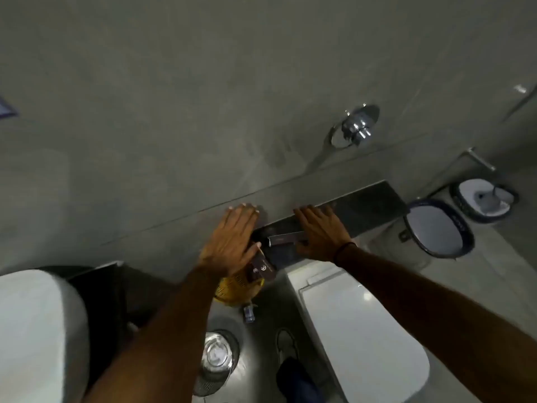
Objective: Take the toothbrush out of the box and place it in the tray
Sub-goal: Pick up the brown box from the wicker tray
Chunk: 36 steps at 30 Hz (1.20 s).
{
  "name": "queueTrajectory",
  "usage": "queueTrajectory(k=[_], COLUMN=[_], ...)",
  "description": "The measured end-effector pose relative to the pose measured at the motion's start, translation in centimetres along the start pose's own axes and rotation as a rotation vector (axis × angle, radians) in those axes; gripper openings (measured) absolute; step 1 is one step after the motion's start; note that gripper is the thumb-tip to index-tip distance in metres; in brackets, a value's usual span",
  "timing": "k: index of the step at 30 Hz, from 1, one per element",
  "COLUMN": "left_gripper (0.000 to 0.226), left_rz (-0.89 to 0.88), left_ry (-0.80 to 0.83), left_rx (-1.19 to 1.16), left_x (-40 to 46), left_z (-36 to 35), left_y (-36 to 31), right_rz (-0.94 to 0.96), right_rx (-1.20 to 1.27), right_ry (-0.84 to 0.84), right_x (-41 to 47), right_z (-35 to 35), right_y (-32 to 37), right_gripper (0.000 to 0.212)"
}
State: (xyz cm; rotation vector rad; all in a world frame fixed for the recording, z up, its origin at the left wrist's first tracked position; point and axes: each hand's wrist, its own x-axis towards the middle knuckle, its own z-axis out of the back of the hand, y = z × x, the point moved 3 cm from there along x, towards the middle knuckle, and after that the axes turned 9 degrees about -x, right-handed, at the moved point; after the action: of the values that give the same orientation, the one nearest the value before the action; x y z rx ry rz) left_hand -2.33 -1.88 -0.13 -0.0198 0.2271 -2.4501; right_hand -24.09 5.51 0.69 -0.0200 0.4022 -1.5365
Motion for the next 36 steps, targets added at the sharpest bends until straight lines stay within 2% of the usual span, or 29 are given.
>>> queueTrajectory(k=[6, 11, 14, 16, 19, 22, 26, 30, 32, 34, 36], left_gripper=[0.063, 0.058, 0.051, 0.044, 0.038, 0.031, 0.034, 0.032, 0.031, 0.033, 0.035], left_rz=[0.08, 0.125, 0.15, 0.226, 0.455, 0.654, 0.793, 0.874, 0.877, 0.852, 0.821], left_ry=[0.255, 0.333, 0.325, 0.21, 0.029, -0.037, -0.149, -0.3, -0.362, -0.416, -0.429], left_rx=[-0.004, 0.003, -0.005, -0.21, -0.76, -1.26, -1.613, -1.776, -1.847, -1.887, -1.887], left_x=[6.8, 9.9, 10.5, 10.3, 8.8, 6.0, 0.3, -5.8, -9.0, -12.3, -15.4], left_z=[-11.1, -16.2, -17.4, -17.2, -15.3, -13.1, -8.8, -4.5, -2.9, -1.3, 0.0], left_y=[-0.9, -0.9, -0.8, -0.9, -1.3, -1.6, -1.2, -0.1, 0.6, 1.4, 2.1], right_rz=[-0.019, 0.046, 0.07, 0.05, -0.015, -0.012, -0.055, -0.242, -0.372, -0.526, -0.608], right_rx=[0.114, 0.045, 0.042, 0.09, 0.179, 0.285, 0.431, 0.68, 0.915, 1.284, 1.704], right_ry=[0.195, 0.256, 0.221, 0.183, 0.093, -0.001, -0.009, -0.024, -0.026, 0.039, 0.179], right_x=[6.4, 10.1, 10.1, 9.4, 7.5, 5.5, 3.3, 1.0, -0.2, -1.5, -2.7], right_z=[-11.0, -15.5, -16.5, -16.2, -14.4, -11.3, -6.2, -2.2, -1.0, 0.5, 2.4], right_y=[-1.3, -1.4, -1.8, -2.5, -3.5, -3.0, -0.1, 3.9, 6.0, 8.4, 11.6], right_gripper=[0.079, 0.053, 0.048, 0.044, 0.039, 0.038, 0.046, 0.076, 0.082, 0.069, 0.045])
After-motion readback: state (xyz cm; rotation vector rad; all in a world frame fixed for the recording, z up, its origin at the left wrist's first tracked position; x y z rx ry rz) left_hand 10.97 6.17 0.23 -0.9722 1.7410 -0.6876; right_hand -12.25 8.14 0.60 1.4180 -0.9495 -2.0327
